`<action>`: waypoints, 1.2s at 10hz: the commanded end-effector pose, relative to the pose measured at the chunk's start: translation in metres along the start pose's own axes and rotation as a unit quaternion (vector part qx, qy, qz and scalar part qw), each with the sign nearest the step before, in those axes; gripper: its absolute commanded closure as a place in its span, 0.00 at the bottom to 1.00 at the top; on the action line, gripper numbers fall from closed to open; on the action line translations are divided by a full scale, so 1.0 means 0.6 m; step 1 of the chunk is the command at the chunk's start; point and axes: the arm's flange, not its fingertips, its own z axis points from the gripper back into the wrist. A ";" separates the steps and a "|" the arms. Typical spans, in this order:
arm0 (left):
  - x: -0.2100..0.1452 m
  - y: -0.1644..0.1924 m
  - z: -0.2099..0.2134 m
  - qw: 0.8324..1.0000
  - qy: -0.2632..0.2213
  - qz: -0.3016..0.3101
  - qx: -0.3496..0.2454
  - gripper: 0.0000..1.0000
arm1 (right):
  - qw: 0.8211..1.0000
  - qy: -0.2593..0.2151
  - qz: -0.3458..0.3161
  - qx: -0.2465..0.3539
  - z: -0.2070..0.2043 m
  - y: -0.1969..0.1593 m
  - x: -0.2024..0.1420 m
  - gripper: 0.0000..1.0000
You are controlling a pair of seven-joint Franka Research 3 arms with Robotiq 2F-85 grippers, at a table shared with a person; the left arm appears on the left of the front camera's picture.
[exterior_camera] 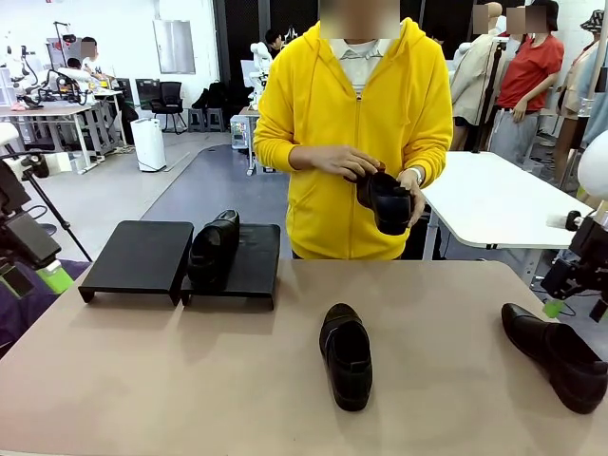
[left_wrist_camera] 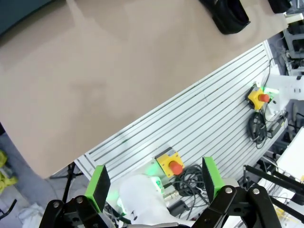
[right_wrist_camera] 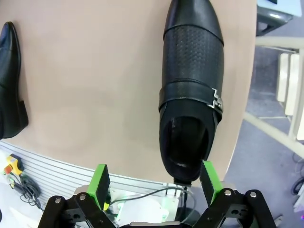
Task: Organize the shoes by placing them on the stand.
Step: Pick up one Shoe and place it in the middle of the table.
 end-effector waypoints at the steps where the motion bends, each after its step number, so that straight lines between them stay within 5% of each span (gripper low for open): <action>1: -0.005 0.006 0.003 1.000 0.003 -0.007 0.001 0.00 | 1.000 0.009 0.015 -0.009 -0.006 -0.005 0.007 0.00; 12: -0.005 0.006 0.003 1.000 0.003 -0.007 0.001 0.00 | 0.997 0.058 0.035 -0.023 -0.105 0.010 0.025 0.00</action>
